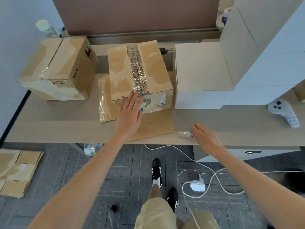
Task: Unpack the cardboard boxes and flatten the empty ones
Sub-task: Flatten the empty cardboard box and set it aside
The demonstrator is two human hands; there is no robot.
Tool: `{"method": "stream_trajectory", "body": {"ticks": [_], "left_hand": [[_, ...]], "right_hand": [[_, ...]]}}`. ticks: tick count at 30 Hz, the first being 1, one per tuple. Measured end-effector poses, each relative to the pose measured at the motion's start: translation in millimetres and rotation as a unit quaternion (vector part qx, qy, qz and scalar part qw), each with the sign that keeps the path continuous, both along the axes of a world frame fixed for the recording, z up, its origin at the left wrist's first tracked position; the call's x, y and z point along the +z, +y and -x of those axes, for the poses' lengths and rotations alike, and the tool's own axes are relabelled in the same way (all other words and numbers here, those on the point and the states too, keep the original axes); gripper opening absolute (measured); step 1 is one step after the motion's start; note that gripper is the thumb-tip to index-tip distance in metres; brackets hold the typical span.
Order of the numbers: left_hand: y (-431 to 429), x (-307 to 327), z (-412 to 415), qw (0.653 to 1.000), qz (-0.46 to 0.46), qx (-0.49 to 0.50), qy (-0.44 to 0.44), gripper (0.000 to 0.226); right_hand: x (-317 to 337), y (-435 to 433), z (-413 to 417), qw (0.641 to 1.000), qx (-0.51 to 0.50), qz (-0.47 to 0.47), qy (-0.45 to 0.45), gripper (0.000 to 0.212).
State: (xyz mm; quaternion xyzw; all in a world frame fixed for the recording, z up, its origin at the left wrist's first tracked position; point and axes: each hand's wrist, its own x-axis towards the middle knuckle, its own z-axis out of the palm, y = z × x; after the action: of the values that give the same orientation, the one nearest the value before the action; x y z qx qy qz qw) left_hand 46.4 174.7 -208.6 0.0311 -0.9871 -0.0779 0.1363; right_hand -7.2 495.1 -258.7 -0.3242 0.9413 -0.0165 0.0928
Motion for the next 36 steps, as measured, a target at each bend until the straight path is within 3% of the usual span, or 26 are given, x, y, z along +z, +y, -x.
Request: {"method": "stream_trajectory", "body": {"ticks": [8,16,28,32,36], "left_hand": [[5.7,4.2,1.8,0.999,-0.009,0.019,0.035,0.046],[11.3,11.1,5.8,0.997,-0.007,0.038,0.062,0.042],[-0.5,35.5,37.4,0.99,-0.064,0.105,0.072,0.017],[-8.5,40.5,51.4,0.98,-0.076,0.183,0.012,0.032],[-13.1,48.3,69.9,0.946,-0.127,0.281,-0.099,0.059]], "right_hand": [[-4.3,23.2,-8.3,0.999,0.0,-0.037,0.017,0.036],[0.4,18.2,-1.8,1.0,-0.012,0.008,0.024,0.029],[77.7,-92.5,53.4,0.972,0.018,0.192,0.134,0.022],[91.9,-126.7,70.1,0.969,0.021,0.213,0.126,0.023],[93.8,-145.0,81.8,0.973,0.039,0.208,0.096,0.028]]}}
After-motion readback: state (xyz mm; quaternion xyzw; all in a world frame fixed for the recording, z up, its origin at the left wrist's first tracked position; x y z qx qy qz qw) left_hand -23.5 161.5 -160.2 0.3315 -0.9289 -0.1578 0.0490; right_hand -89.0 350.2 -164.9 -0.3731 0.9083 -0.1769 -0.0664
